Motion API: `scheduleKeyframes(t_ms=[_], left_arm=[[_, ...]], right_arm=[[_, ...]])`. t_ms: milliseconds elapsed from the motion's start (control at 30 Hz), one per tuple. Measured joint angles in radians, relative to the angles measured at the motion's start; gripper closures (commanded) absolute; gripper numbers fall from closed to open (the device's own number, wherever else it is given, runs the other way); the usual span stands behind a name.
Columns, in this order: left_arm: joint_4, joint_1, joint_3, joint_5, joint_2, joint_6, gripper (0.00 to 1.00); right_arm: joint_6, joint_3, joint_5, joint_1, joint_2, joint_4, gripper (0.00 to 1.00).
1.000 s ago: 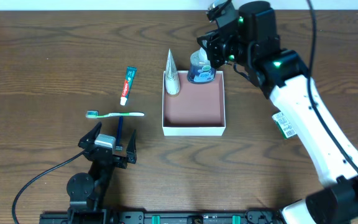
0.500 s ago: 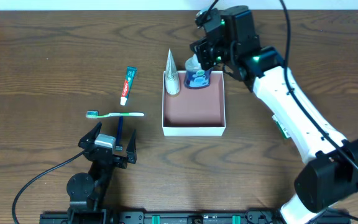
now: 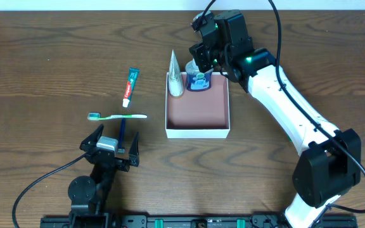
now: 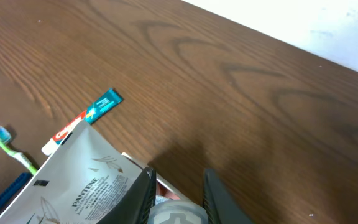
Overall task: Pack container
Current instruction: 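Carry the blue soap bottle with the right gripper over the box, then lower the soap bottle into the box beside the Pantene tube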
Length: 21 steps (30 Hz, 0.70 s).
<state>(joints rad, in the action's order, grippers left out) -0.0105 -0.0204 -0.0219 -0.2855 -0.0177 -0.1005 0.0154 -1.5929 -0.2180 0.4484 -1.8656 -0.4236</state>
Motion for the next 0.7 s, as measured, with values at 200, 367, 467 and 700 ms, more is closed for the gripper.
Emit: scheduleKeyframes(t_ms=[200,367,467,700], left_arm=[[0.0,0.0,0.0,0.0,0.0,0.0,0.02],[0.0,0.0,0.0,0.0,0.0,0.0,0.02],[0.0,0.0,0.0,0.0,0.0,0.0,0.02],[0.0,0.0,0.0,0.0,0.0,0.0,0.02]], right_arm=[[0.0,0.0,0.016,0.0,-0.016,0.003,0.95],[0.0,0.0,0.018,0.0,-0.055,0.006,0.95],[0.0,0.0,0.018,0.004,-0.071,0.009,0.96],[-0.001,0.0,0.018,0.015,-0.085,0.042,0.96]])
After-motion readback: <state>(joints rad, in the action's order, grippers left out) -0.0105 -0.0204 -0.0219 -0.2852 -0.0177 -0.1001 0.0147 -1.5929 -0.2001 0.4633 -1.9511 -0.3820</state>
